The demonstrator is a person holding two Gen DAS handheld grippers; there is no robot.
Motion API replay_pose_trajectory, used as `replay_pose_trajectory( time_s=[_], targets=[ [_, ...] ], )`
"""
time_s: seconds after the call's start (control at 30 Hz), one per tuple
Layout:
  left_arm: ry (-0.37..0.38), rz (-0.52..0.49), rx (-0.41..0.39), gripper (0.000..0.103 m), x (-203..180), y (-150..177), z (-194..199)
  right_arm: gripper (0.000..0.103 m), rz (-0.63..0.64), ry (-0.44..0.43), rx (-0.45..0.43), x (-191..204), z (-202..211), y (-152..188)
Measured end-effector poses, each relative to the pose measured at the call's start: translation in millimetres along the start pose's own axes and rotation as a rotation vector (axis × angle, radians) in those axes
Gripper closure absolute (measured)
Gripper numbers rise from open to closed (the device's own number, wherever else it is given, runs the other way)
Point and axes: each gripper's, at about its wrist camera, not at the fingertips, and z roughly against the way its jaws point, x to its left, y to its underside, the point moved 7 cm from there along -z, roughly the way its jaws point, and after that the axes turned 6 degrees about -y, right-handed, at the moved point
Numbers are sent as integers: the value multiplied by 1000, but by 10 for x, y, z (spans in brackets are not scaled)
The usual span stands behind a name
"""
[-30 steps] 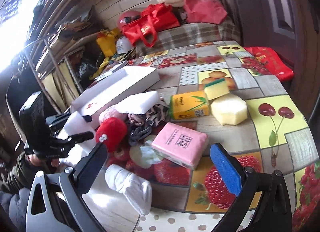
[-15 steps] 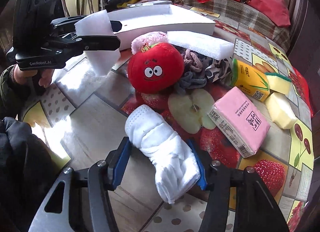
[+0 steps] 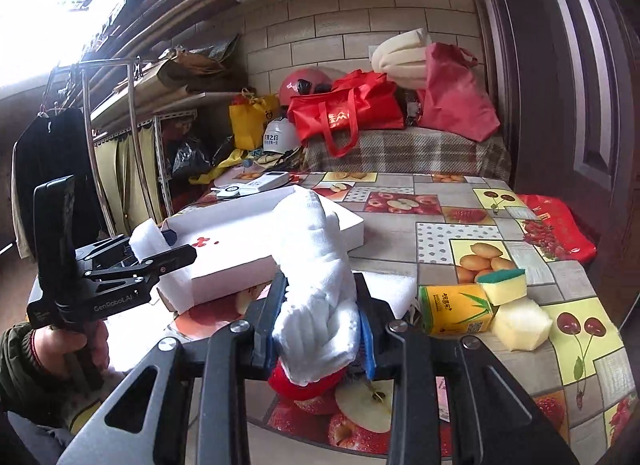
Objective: Organize soft objects
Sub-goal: 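Carry the foam block and sock with both tools over the white box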
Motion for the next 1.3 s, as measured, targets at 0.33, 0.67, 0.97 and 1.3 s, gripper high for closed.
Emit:
replay_pose_trajectory(
  time_s=[0.33, 0.67, 0.97, 1.3],
  targets=[
    [-234, 90, 14, 51, 446, 40, -75, 71, -13, 6, -26, 240, -166, 7],
    [-266, 102, -15, 51, 515, -23, -193, 71, 20, -37, 33, 588, -667, -28],
    [-330, 252, 10, 51, 1062, -106, -585, 71, 43, 17, 31, 707, -1062, -149],
    [-361, 210, 65, 51, 1205, -141, -891, 71, -30, 60, 63, 685, -1551, -296]
  ],
)
